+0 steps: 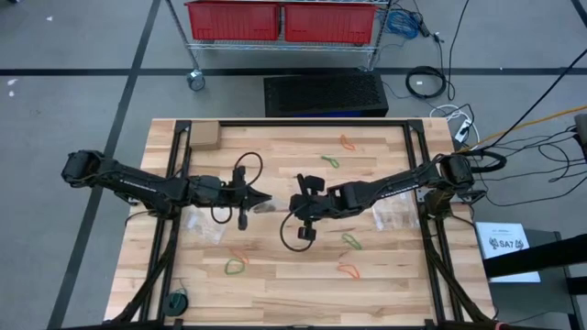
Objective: Sort rubber bands
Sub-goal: Close the top left transparent zip bag
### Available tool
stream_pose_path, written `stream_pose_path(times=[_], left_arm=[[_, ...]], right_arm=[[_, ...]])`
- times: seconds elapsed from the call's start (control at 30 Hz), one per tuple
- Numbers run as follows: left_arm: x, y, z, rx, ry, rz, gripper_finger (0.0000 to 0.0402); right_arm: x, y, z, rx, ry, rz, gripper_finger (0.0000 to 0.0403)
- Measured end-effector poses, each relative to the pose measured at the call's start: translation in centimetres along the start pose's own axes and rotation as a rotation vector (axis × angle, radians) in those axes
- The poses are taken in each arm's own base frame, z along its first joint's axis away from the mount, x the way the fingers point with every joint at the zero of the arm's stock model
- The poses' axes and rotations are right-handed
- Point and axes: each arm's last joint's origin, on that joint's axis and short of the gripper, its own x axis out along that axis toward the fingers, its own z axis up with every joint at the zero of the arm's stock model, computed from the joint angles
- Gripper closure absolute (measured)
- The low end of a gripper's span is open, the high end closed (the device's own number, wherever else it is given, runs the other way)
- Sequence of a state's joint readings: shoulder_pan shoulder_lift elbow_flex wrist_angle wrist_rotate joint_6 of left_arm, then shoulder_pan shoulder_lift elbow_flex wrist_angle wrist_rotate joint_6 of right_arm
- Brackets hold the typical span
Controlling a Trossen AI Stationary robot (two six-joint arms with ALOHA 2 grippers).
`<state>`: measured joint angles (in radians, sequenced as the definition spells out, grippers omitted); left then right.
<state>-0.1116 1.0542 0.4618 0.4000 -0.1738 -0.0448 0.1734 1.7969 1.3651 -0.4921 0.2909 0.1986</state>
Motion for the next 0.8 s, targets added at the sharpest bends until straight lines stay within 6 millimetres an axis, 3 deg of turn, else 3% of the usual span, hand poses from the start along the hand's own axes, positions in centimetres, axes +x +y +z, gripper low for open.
stream_pose_path(times=[0.8], left_arm=[[0.0, 0.1, -0.1, 0.003, 0.014, 0.014, 0.0401]], right_arm=[[-0.2, 0.3, -1.1, 0.001, 0.099, -0.014, 0.0396]])
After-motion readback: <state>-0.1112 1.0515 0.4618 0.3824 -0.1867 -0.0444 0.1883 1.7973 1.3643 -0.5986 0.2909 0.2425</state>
